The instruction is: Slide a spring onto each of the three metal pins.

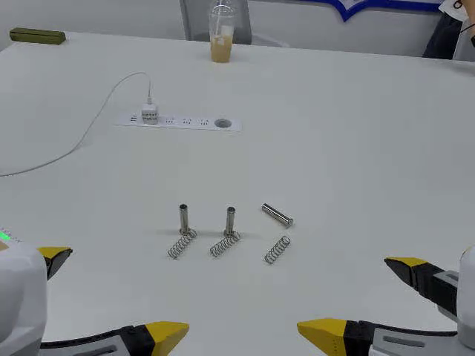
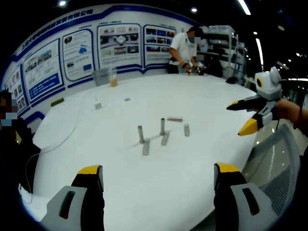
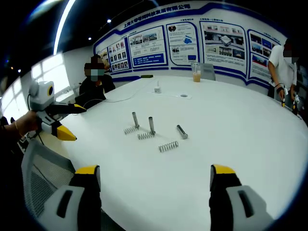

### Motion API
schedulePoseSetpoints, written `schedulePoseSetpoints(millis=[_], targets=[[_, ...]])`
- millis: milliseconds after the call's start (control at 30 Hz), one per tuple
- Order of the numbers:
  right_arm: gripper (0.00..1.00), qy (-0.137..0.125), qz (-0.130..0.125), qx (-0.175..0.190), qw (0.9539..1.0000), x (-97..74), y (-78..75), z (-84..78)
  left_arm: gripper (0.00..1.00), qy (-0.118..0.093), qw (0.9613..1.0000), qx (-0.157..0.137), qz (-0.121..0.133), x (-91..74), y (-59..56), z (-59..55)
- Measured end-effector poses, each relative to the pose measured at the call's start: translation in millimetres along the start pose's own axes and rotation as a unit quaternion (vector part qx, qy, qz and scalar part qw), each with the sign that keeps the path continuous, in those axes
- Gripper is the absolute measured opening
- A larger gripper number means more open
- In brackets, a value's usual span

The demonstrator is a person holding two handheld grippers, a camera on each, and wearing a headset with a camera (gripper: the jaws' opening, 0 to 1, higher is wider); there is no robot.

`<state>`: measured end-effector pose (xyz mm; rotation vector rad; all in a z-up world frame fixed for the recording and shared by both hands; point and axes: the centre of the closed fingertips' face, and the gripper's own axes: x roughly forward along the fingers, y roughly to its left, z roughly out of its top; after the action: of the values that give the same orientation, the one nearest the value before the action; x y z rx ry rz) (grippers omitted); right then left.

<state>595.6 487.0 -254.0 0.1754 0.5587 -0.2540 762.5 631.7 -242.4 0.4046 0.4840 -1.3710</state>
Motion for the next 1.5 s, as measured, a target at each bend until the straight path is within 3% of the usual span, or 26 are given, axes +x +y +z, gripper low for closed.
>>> schedulePoseSetpoints(millis=[833,1500], targets=[[0.91,0.007,-0.003,0.008,0.9999,6.8,-7.0,-0.3,0.95,-0.005,1.0000,-0.002,0.000,4.4,-1.0,2.6],[0.86,0.008,0.002,-0.008,0.9999,32.2,-16.1,14.3,0.94,-0.005,1.0000,0.007,-0.001,10.2,-3.3,0.5]])
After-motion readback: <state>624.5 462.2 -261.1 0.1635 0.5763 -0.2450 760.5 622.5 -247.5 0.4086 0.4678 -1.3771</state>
